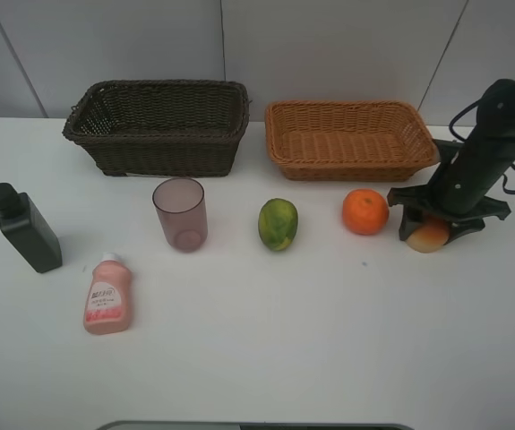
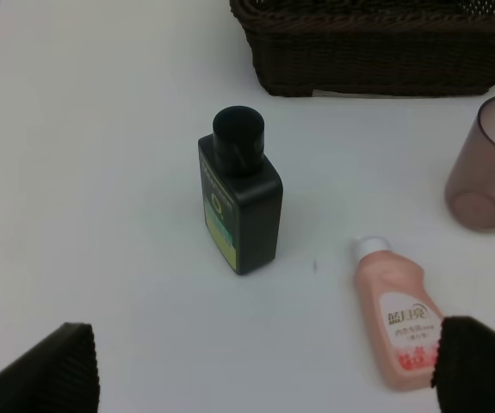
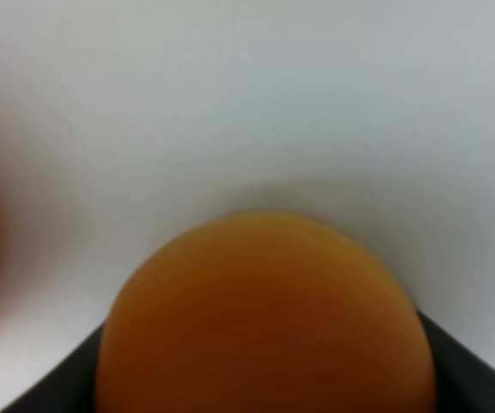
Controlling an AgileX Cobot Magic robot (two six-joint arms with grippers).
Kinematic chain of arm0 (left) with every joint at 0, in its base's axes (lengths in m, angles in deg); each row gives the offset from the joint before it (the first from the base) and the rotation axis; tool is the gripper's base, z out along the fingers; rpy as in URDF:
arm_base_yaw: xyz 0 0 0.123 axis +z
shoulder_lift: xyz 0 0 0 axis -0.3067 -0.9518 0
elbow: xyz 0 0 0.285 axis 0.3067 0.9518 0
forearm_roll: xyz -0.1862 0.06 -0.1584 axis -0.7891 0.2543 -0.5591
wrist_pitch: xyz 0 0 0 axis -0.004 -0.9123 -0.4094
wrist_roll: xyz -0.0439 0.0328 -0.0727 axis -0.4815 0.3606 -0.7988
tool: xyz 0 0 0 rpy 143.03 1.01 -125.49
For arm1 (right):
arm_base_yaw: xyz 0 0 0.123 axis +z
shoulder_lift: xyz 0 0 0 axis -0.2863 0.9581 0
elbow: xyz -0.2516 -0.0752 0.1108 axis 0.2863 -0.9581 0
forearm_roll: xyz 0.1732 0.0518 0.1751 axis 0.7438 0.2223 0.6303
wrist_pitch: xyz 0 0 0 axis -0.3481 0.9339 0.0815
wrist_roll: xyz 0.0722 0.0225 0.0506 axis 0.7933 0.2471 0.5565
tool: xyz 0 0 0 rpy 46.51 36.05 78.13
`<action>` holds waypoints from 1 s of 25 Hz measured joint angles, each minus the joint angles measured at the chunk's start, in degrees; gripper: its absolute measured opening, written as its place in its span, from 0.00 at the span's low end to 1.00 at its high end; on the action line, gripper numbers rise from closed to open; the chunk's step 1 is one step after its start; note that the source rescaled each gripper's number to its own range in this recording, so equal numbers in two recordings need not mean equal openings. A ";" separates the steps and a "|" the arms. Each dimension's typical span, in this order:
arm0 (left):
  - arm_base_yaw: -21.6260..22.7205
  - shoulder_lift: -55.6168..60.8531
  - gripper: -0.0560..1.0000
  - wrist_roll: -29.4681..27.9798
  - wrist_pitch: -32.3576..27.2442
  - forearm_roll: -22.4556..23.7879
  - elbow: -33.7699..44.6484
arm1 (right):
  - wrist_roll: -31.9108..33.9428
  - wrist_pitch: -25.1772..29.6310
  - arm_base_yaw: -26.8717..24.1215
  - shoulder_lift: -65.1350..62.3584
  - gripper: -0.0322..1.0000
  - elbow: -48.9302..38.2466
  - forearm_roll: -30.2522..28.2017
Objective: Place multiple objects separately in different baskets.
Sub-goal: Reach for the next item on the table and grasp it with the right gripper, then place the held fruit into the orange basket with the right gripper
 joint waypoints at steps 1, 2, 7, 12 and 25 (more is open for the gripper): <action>0.00 0.00 1.00 0.00 0.00 0.06 0.00 | 0.00 0.00 0.00 0.00 0.06 0.00 0.00; 0.00 0.00 1.00 0.00 0.00 0.11 0.00 | 0.00 0.00 0.00 0.00 0.06 0.00 0.00; 0.00 0.00 1.00 0.00 0.00 0.11 0.00 | 0.00 0.00 0.00 0.00 0.06 0.00 0.00; 0.00 0.00 1.00 0.00 0.00 0.11 0.00 | 0.05 -0.11 0.00 0.00 0.06 0.00 0.00; 0.00 0.00 1.00 0.00 0.00 0.11 0.00 | -3.22 7.65 0.00 -6.10 0.06 1.19 -0.16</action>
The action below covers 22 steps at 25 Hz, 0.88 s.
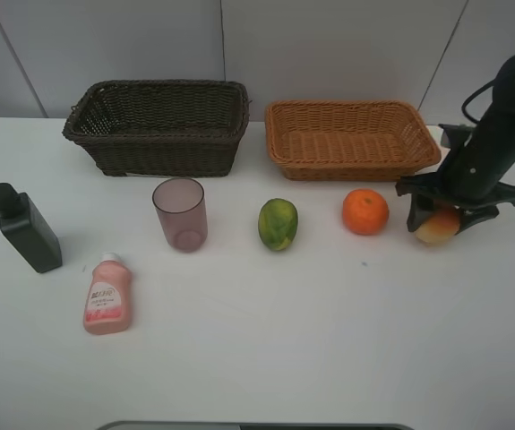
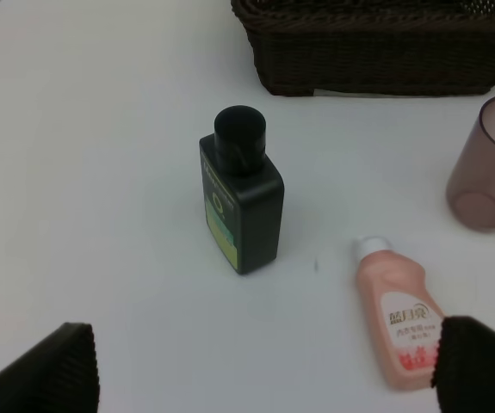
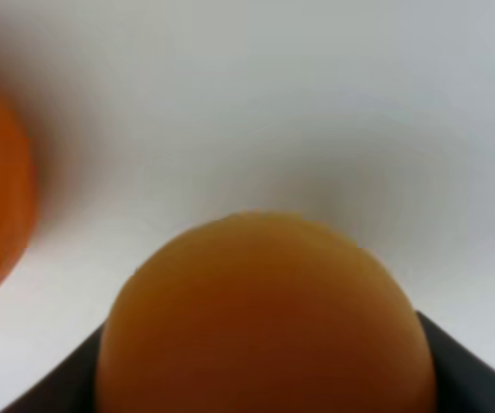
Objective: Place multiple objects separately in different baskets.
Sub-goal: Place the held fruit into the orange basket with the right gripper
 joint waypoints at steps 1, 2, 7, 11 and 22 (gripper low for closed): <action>0.00 0.00 1.00 0.00 0.00 0.00 0.00 | -0.71 1.59 0.00 -1.53 0.06 0.14 0.00; 0.00 0.00 1.00 0.00 0.00 0.00 0.00 | -1.15 3.19 0.00 -2.83 0.06 0.42 0.13; 0.00 0.00 1.00 0.00 0.00 0.00 0.00 | -1.55 10.79 0.87 -5.12 0.06 5.83 -0.39; 0.00 0.00 1.00 0.00 0.00 0.00 0.00 | -1.55 13.23 3.25 -4.34 0.06 13.79 -1.19; 0.00 0.00 1.00 0.00 0.00 0.00 0.00 | -1.55 12.86 6.95 10.94 0.06 37.98 -1.35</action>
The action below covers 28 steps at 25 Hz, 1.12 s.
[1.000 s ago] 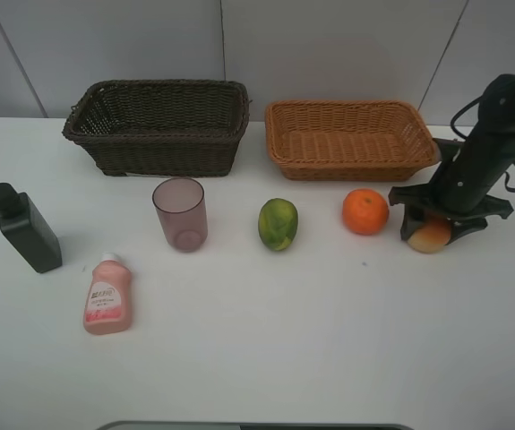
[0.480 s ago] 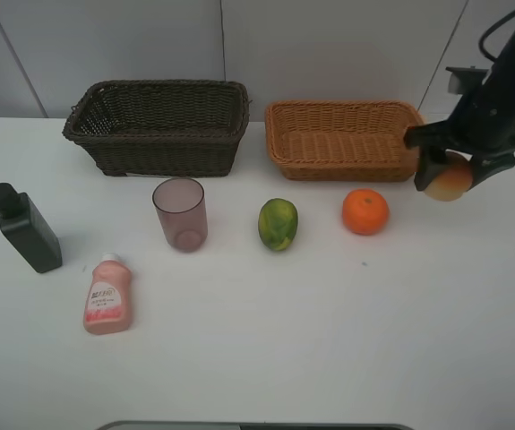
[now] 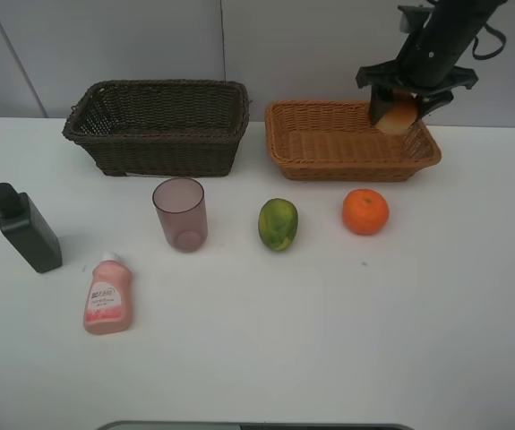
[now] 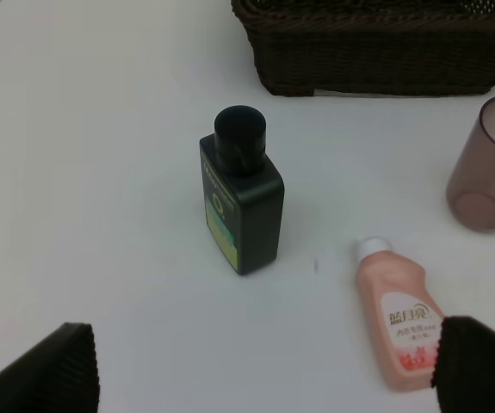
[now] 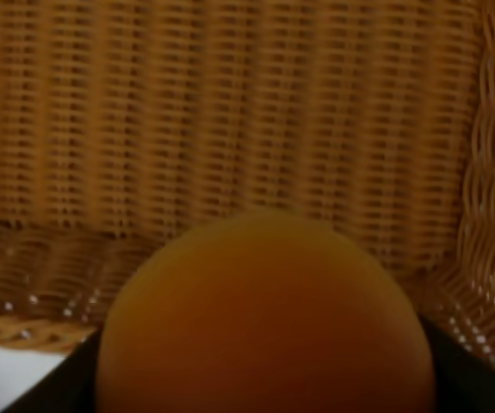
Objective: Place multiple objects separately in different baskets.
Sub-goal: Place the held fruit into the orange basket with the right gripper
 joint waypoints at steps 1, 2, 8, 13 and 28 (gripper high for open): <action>0.00 0.00 1.00 0.00 0.00 0.00 0.00 | 0.00 -0.55 0.05 1.13 0.06 1.19 0.00; 0.00 0.00 1.00 0.00 0.00 0.00 0.00 | 0.00 -1.34 0.05 2.04 0.06 1.88 0.00; 0.00 0.00 1.00 0.00 0.00 0.00 0.00 | 1.15 -9.17 0.05 5.83 0.06 2.66 -0.92; 0.00 0.00 1.00 0.00 0.00 0.00 0.00 | 4.44 -15.29 0.05 9.17 0.06 2.66 -1.26; 0.00 0.00 1.00 0.00 0.00 0.00 0.00 | 5.80 -17.53 0.05 13.80 0.61 2.66 -3.41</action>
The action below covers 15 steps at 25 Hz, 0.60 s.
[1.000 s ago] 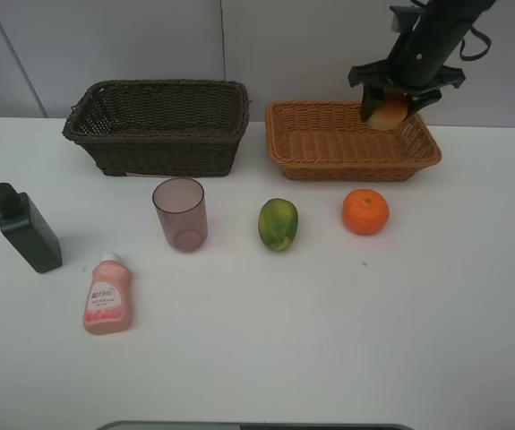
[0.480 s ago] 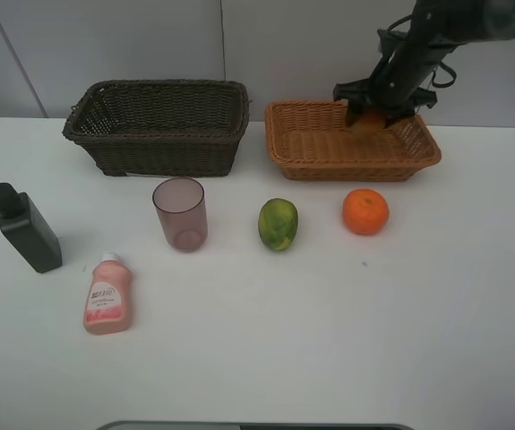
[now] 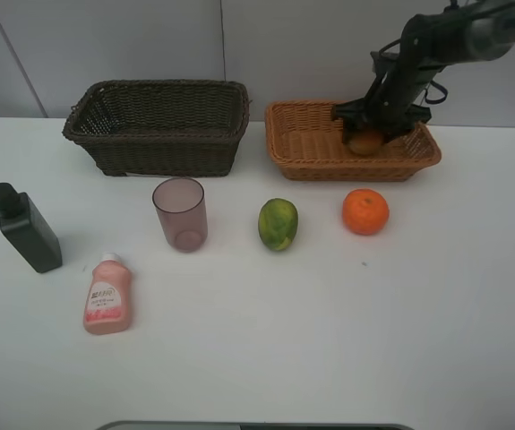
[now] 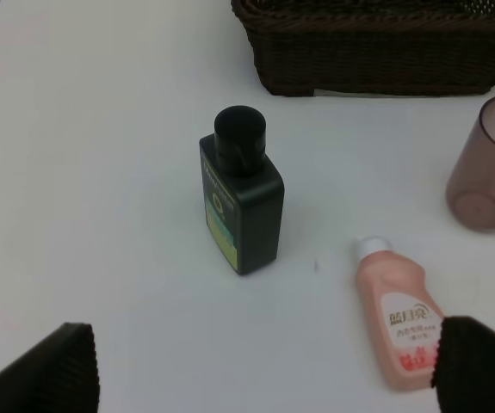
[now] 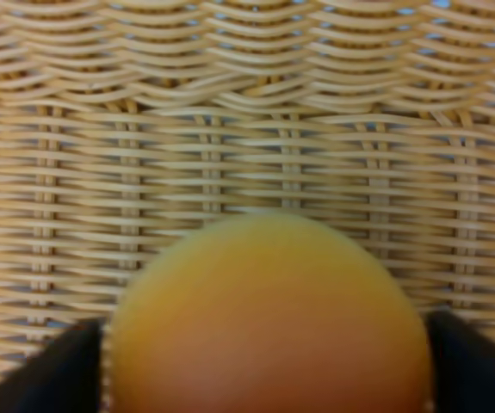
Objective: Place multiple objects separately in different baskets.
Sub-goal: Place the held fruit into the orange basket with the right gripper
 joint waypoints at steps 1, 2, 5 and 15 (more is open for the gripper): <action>0.00 0.00 1.00 0.00 0.00 0.00 0.00 | 0.00 -0.05 0.00 0.00 0.75 0.00 0.00; 0.00 0.00 1.00 0.00 0.00 0.00 0.00 | 0.00 -0.05 0.00 0.05 0.86 0.00 0.00; 0.00 0.00 1.00 0.00 0.00 0.00 0.00 | 0.00 0.11 0.00 -0.91 0.98 0.00 0.07; 0.00 0.00 1.00 0.00 0.00 0.00 0.00 | 0.00 9.36 2.31 -10.79 1.00 -1.08 0.89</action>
